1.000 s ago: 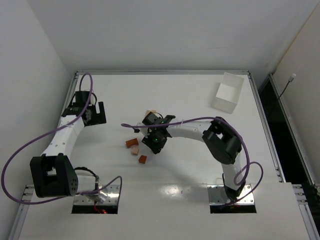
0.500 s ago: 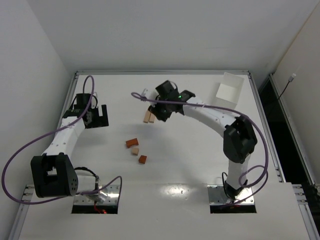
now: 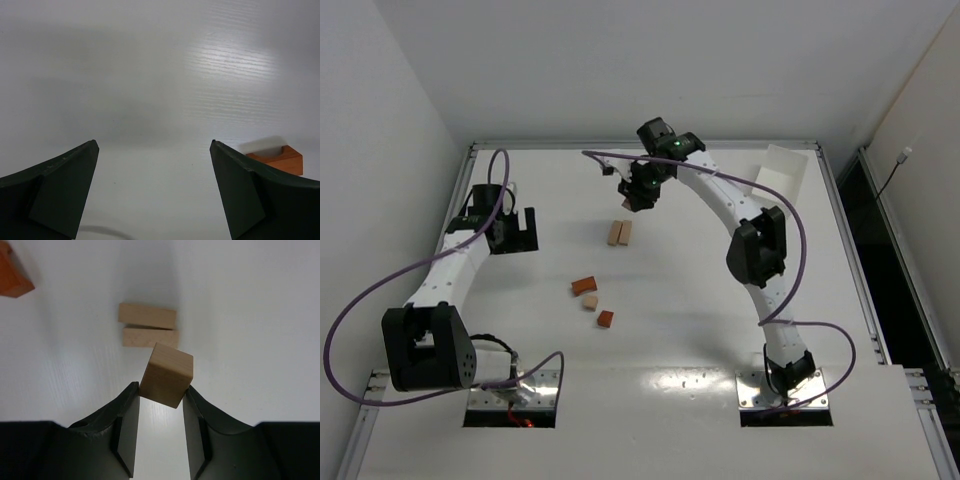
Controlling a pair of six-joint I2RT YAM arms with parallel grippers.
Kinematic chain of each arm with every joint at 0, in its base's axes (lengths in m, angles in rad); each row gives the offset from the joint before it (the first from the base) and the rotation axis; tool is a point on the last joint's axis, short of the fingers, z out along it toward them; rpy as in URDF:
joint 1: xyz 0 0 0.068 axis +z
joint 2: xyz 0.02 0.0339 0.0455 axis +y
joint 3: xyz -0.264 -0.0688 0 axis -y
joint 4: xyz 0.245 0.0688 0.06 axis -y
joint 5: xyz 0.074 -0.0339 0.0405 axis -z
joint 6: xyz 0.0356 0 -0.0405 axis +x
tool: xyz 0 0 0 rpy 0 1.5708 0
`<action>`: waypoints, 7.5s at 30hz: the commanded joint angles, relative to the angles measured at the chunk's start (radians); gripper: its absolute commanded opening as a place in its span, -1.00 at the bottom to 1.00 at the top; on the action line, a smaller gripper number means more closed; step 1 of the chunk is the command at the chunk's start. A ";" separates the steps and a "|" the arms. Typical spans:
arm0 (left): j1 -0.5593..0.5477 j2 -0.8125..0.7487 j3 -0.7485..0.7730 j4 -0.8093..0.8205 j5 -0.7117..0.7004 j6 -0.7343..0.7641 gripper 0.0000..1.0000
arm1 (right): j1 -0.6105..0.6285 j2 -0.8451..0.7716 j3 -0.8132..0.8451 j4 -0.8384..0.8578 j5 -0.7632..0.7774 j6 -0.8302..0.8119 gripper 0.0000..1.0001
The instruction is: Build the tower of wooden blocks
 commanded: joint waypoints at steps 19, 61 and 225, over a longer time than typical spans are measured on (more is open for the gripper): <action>0.013 0.026 0.037 0.002 0.024 0.006 0.86 | 0.041 0.140 0.041 0.011 -0.060 -0.106 -1.00; 0.031 0.035 0.019 0.002 0.061 0.006 0.86 | 0.059 0.257 0.094 0.031 0.105 -0.086 -0.85; 0.203 -0.072 -0.044 0.037 0.127 -0.050 1.00 | 0.165 -0.019 -0.310 0.296 0.144 0.357 -1.00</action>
